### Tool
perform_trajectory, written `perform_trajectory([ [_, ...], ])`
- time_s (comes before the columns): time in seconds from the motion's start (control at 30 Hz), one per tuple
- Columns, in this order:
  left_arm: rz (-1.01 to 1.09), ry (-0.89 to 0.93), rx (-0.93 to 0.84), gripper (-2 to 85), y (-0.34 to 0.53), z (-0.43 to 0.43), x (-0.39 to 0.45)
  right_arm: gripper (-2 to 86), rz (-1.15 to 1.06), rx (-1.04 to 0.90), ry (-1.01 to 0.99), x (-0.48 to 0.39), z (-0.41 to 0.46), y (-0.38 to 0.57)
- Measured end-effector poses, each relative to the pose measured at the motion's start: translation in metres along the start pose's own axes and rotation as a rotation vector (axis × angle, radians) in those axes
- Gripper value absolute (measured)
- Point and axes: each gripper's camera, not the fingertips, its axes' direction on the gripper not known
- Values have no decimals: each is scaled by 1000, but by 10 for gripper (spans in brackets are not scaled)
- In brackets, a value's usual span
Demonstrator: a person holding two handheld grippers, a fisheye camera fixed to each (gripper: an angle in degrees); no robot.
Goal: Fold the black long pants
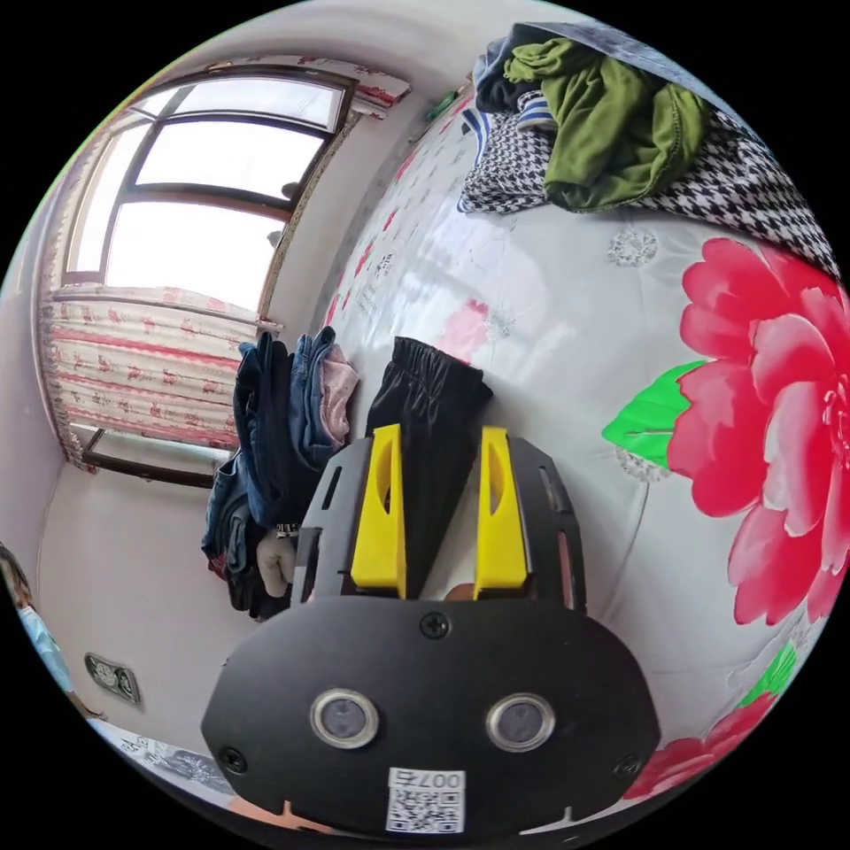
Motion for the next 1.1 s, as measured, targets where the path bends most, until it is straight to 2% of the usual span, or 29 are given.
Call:
perform_trajectory([
  [0.1, -112, 126, 68, 86, 21, -21, -33, 18, 105, -63, -86, 0, 10, -13],
  [0.2, -304, 185, 152, 84, 61, -39, -87, 4, 12, -27, -175, -34, -1, -20],
  [0.3, -587, 186, 199, 84, 114, -42, -162, -1, -266, -39, -153, -111, -11, -12],
  [0.37, -779, 162, 179, 89, 147, -35, -209, -2, -588, -95, -129, -197, -12, 23],
  [0.47, -996, 257, 222, 110, 189, -19, -272, -1, -1005, -197, -67, -295, 10, 101],
  [0.57, -1154, 407, 296, 132, 214, 6, -318, 1, -1301, -323, -16, -346, 62, 193],
  [0.6, -1203, 469, 319, 141, 221, 17, -333, 2, -1336, -361, -14, -350, 76, 211],
  [0.7, -1298, 551, 345, 148, 232, 43, -357, 15, -1363, -640, 4, -341, 163, 290],
  [0.77, -1340, 539, 342, 130, 240, 48, -365, 26, -1342, -962, 54, -320, 224, 337],
  [0.83, -1359, 543, 362, 119, 249, 51, -372, 32, -1312, -1013, 71, -314, 236, 354],
  [0.97, -1355, 532, 400, 77, 262, 55, -377, 44, -1284, -964, 10, -315, 216, 355],
  [1.1, -1304, 519, 572, 28, 267, 50, -372, 53, -1246, -961, 81, -302, 198, 338],
])
